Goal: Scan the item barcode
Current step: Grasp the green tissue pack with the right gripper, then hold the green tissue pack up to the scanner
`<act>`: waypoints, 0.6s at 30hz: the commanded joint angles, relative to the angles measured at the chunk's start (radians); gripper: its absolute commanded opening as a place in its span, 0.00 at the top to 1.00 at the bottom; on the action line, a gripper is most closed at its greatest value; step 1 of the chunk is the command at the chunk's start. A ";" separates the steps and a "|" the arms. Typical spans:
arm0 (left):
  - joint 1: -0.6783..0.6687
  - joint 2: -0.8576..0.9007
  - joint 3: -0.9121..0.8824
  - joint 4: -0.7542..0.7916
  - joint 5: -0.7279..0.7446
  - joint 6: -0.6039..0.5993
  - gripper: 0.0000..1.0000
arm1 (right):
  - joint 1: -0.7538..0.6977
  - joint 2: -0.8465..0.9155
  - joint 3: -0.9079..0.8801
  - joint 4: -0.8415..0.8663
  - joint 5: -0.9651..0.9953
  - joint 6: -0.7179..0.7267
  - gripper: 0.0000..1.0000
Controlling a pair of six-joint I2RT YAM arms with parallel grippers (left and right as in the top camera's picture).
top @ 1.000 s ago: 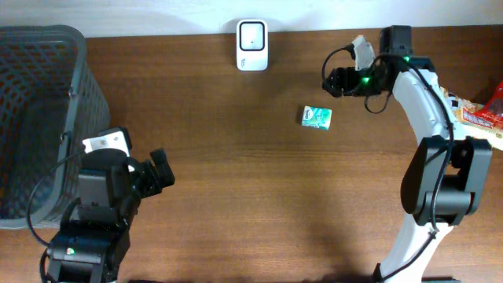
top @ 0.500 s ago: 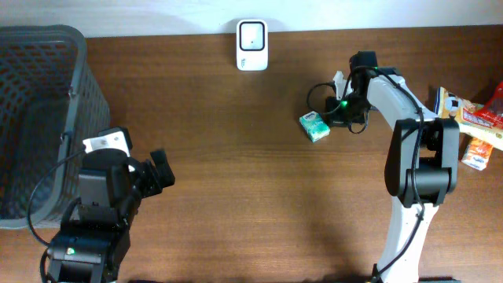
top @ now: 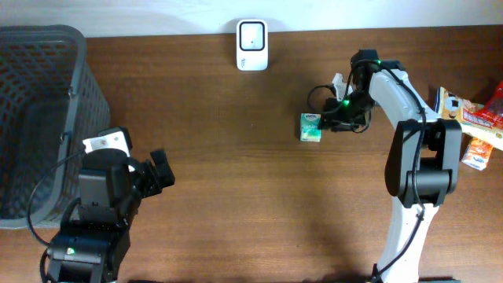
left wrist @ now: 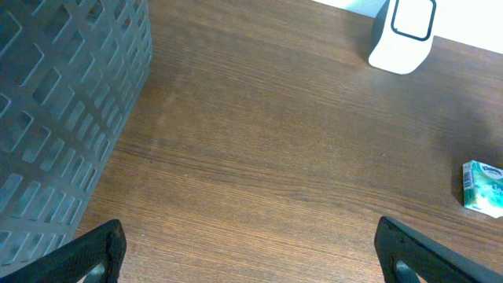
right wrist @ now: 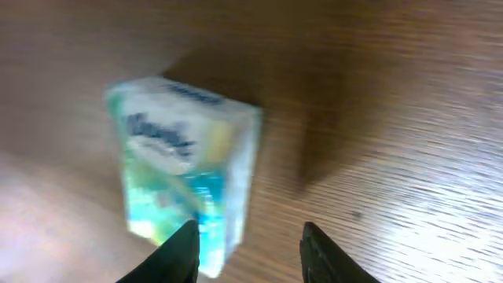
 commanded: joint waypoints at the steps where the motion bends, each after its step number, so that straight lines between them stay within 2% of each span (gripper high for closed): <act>1: 0.002 -0.005 0.001 0.002 0.003 -0.010 0.01 | 0.005 -0.034 0.018 0.000 -0.085 -0.035 0.59; 4: 0.002 -0.005 0.001 0.002 0.003 -0.010 0.01 | 0.005 -0.028 0.016 0.003 -0.085 -0.034 0.59; 6: 0.002 -0.005 0.001 0.002 0.003 -0.010 0.01 | 0.005 -0.007 0.014 0.018 -0.085 -0.034 0.67; 8: 0.002 -0.005 0.001 0.002 0.003 -0.010 0.01 | 0.005 0.021 0.002 0.042 -0.109 0.006 0.70; 10: 0.002 -0.005 0.001 0.002 0.003 -0.010 0.01 | 0.005 0.048 -0.004 0.049 -0.133 0.011 0.78; 14: 0.002 -0.005 0.001 0.002 0.003 -0.010 0.01 | 0.006 0.070 -0.061 0.110 -0.133 0.038 0.80; 15: 0.002 -0.005 0.001 0.002 0.003 -0.010 0.01 | 0.006 0.071 -0.070 0.117 -0.133 0.039 0.83; 16: 0.002 -0.005 0.001 0.002 0.003 -0.010 0.01 | 0.006 0.071 -0.070 0.120 -0.133 0.042 0.93; 18: 0.002 -0.005 0.001 0.002 0.003 -0.010 0.01 | 0.006 0.066 -0.048 0.156 -0.207 0.102 0.96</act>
